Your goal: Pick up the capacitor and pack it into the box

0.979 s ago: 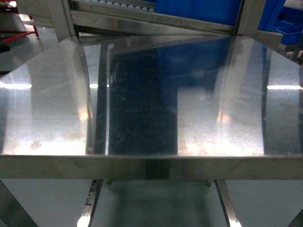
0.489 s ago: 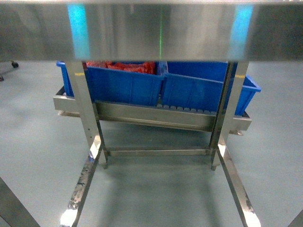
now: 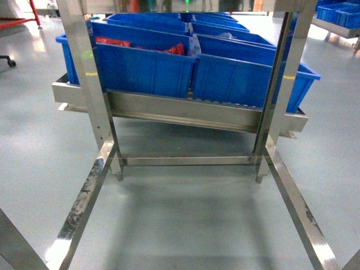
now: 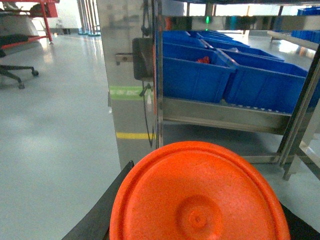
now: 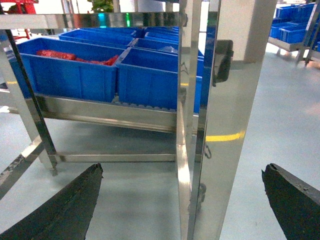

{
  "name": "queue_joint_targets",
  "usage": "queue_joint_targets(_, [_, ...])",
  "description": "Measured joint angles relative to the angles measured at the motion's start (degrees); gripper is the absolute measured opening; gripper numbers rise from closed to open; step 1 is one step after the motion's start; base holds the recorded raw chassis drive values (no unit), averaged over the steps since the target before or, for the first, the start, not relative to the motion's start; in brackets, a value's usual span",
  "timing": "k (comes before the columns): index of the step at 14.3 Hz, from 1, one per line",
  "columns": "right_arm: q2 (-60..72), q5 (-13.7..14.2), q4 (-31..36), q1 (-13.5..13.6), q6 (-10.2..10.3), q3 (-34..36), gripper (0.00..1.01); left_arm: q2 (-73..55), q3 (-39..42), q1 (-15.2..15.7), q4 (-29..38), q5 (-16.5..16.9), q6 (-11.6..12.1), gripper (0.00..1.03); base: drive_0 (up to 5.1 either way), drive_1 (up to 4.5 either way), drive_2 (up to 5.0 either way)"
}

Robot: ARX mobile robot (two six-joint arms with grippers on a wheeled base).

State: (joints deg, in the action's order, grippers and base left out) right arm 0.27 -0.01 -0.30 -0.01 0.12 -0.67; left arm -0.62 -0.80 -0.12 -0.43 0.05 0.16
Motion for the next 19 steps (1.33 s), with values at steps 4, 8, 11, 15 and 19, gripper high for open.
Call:
queue_joint_targets(4, [0.0,0.0,0.0,0.0,0.0,0.0,0.98,0.0,0.0,0.0,0.0,-0.1,0.0,0.43,0.0,0.00,0.0])
queue_joint_targets(8, [0.0,0.0,0.0,0.0,0.0,0.0,0.98,0.0,0.0,0.0,0.0,-0.1,0.0,0.43,0.0,0.00,0.0])
queue_joint_targets(11, [0.0,0.0,0.0,0.0,0.0,0.0,0.98,0.0,0.0,0.0,0.0,-0.1,0.0,0.43,0.0,0.00,0.0])
queue_joint_targets(15, [0.0,0.1,0.1,0.0,0.0,0.0,0.98,0.0,0.0,0.0,0.1,0.0,0.0,0.43,0.0,0.00,0.0])
queue_joint_targets(19, [0.0,0.0,0.2,0.0,0.0,0.0,0.98,0.0,0.0,0.0,0.1,-0.1,0.0,0.43,0.0,0.00,0.0])
